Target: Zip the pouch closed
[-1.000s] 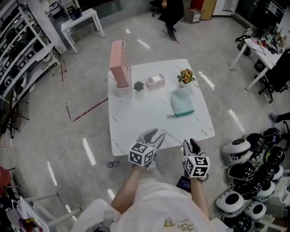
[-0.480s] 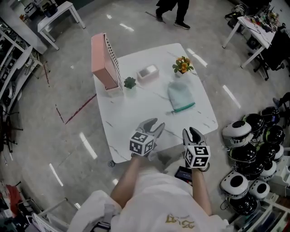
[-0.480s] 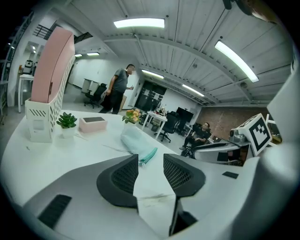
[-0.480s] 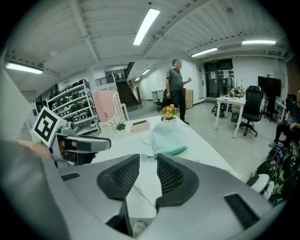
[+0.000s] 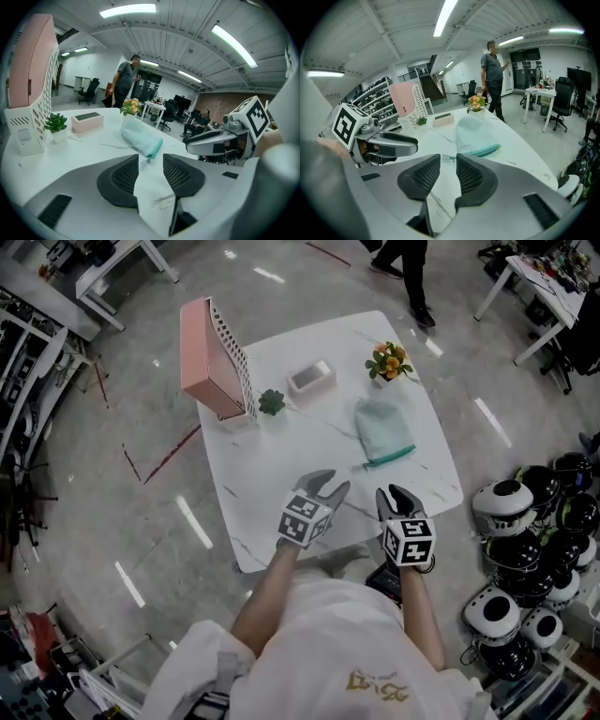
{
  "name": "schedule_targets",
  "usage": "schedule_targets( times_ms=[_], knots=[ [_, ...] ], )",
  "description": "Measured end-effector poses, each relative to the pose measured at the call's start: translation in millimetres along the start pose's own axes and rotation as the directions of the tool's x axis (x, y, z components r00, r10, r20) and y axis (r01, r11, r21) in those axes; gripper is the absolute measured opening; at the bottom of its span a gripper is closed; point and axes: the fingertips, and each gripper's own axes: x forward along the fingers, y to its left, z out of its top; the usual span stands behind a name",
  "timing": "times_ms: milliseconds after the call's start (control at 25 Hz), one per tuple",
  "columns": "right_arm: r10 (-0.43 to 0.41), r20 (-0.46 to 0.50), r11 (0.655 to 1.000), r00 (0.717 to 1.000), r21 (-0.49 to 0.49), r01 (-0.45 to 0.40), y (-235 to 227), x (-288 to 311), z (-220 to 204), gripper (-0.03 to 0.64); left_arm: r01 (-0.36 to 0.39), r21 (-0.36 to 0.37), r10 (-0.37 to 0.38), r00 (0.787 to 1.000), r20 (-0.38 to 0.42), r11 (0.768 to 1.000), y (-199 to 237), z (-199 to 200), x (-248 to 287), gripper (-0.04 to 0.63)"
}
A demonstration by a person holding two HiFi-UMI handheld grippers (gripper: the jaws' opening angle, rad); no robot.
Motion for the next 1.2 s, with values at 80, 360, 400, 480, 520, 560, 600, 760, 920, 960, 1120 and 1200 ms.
schedule_targets(
  times_ms=[80,360,400,480,520,560,600,760,920,960,1120,1200],
  knots=[
    [0.014,-0.023,1.000,1.000,-0.004,-0.014,-2.4,10.3,-2.1,0.118,0.002,0.012,-0.002,1.000,-0.026,1.000,-1.6,-1.9,6.7,0.181],
    [0.061,-0.104,0.997,0.993,-0.030,-0.064,-8.0,39.4,-14.6,0.112,-0.008,0.069,0.016,0.994,-0.108,0.998,5.0,-8.5,35.5,0.175],
    [0.065,-0.116,0.997,0.991,-0.034,-0.069,-9.5,42.0,-16.7,0.112,-0.008,0.083,0.018,0.992,-0.121,0.996,5.5,-9.6,39.6,0.175],
    [0.072,-0.135,0.996,0.988,-0.034,-0.077,-12.8,45.8,-20.7,0.112,-0.004,0.108,0.019,0.989,-0.144,0.994,4.4,-12.4,46.7,0.173],
    [0.076,-0.143,0.996,0.987,-0.033,-0.081,-14.4,48.3,-22.0,0.110,-0.001,0.117,0.019,0.988,-0.153,0.993,4.1,-13.7,50.3,0.170],
    [0.080,-0.150,0.996,0.985,-0.033,-0.086,-15.9,51.9,-23.1,0.110,0.002,0.125,0.019,0.987,-0.162,0.992,4.5,-15.1,54.1,0.166],
    [0.084,-0.158,0.995,0.984,-0.034,-0.091,-17.1,56.3,-24.9,0.109,0.004,0.129,0.018,0.985,-0.171,0.992,5.5,-16.8,58.1,0.161],
    [0.090,-0.191,0.995,0.977,-0.030,-0.098,-22.3,74.4,-35.3,0.107,0.013,0.144,0.018,0.978,-0.208,0.989,13.0,-31.9,75.0,0.147],
    [0.103,-0.205,0.993,0.973,-0.033,-0.112,-20.2,82.8,-40.6,0.103,0.023,0.186,0.020,0.973,-0.229,0.982,14.5,-33.7,81.6,0.149],
    [0.106,-0.208,0.993,0.972,-0.034,-0.116,-18.7,84.8,-41.1,0.100,0.027,0.191,0.018,0.973,-0.231,0.981,15.1,-33.2,82.4,0.149],
    [0.110,-0.227,0.991,0.968,-0.047,-0.123,-14.4,93.3,-42.4,0.097,0.050,0.213,0.005,0.969,-0.246,0.976,16.0,-32.9,90.2,0.149],
    [0.096,-0.232,0.991,0.968,-0.069,-0.114,-14.7,95.5,-44.1,0.097,0.059,0.235,0.003,0.967,-0.255,0.970,15.1,-33.6,93.4,0.149]
  ],
)
